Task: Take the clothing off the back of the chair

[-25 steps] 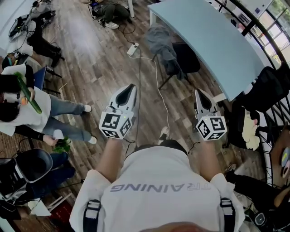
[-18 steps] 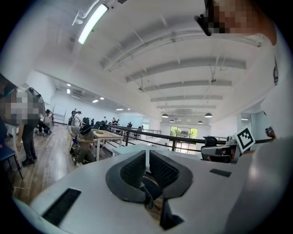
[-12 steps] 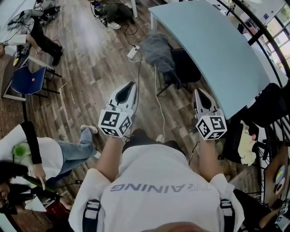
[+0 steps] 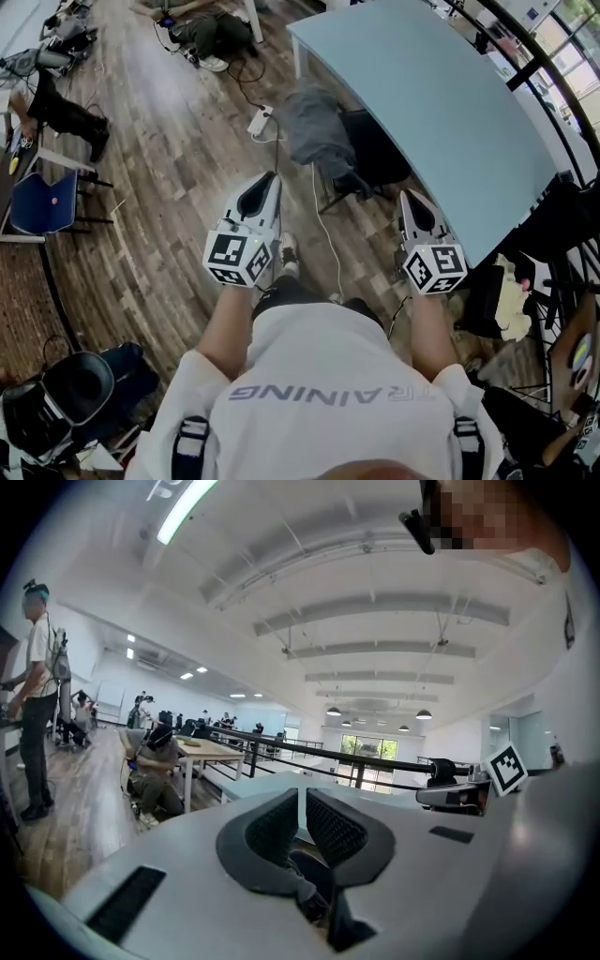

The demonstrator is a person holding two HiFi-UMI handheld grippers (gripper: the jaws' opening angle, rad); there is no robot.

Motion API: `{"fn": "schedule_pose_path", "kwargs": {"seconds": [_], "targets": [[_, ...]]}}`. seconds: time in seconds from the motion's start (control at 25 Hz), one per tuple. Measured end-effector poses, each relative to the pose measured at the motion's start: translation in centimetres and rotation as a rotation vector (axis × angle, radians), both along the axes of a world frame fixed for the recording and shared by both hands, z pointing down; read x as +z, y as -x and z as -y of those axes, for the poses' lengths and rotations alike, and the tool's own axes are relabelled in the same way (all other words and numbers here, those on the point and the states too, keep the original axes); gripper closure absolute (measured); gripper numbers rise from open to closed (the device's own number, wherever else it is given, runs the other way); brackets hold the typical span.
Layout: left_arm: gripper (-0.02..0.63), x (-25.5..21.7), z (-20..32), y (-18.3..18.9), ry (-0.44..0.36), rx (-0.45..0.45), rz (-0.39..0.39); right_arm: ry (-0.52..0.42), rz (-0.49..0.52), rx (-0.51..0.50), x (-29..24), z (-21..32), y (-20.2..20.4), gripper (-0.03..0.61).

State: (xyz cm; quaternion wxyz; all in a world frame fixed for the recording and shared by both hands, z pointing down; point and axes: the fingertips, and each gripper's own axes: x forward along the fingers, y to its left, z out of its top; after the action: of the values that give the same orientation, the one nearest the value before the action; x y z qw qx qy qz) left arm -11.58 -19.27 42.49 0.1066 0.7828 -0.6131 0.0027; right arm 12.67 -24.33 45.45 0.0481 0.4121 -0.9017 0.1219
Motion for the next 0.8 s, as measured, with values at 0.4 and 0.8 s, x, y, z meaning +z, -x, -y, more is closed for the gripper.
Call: {"fn": "schedule_pose_path", "kwargs": {"seconds": [0.4,0.8], "targets": [[0.556,2.2,12.0,8.2,0.102,0.158,-0.033,0.050,-0.060,0.086,1.5,8.6,9.3,0.555],[0.320,12.2,21.1,7.7,0.384,0.300,-0.144,0.256,-0.179,0.024,11.2,12.2,15.0,0.264]]}}
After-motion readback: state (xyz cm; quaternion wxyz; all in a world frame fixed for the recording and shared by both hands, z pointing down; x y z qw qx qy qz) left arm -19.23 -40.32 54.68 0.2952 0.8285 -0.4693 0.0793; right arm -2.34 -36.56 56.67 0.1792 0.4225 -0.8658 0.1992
